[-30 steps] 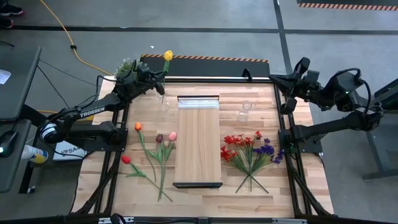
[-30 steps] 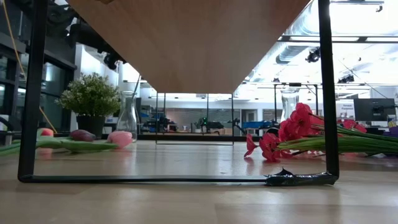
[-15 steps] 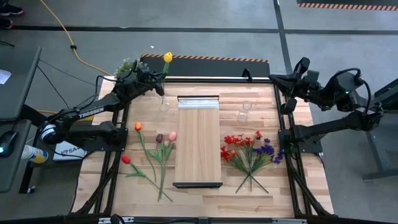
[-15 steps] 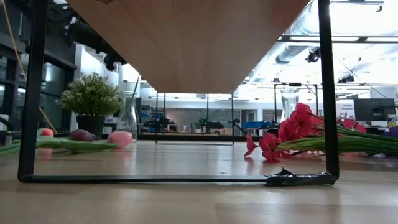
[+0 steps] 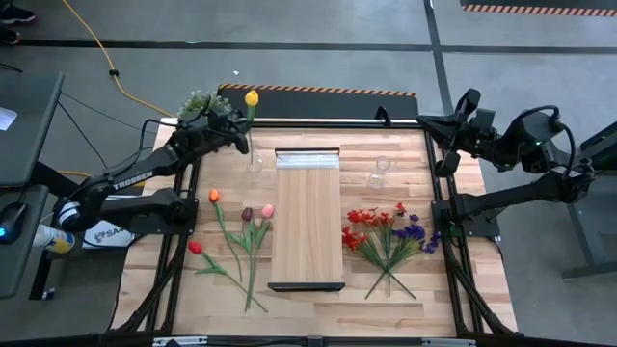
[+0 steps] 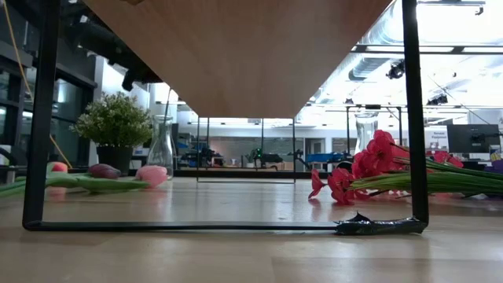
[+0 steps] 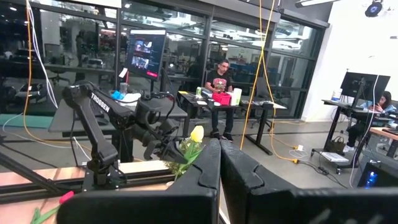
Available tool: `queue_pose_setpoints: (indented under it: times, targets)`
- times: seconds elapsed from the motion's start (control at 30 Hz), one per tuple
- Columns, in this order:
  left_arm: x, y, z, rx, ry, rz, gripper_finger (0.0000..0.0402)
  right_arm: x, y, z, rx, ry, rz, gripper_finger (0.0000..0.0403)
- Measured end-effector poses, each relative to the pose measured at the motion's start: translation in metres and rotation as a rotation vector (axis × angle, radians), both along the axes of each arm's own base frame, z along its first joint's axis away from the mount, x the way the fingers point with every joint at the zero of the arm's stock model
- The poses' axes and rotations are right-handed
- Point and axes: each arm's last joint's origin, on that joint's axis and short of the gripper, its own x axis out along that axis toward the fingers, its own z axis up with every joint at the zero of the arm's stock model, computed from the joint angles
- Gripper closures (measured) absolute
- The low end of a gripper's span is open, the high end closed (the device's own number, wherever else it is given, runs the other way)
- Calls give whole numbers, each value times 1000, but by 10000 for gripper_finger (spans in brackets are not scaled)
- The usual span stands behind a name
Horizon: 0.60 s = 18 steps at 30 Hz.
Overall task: Pick and place flowers into a vace then onto a shelf
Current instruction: Put the yellow tulip into the left transparent vase
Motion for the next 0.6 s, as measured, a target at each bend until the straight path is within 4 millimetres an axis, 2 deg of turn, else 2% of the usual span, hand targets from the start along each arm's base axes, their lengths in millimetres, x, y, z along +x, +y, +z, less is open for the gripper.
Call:
queue_pose_setpoints:
  times: [0.6]
  targets:
    - [-2, -2, -6, -125, -15, 5, 329, 0, 1, 0, -2, 0, 18, 402]
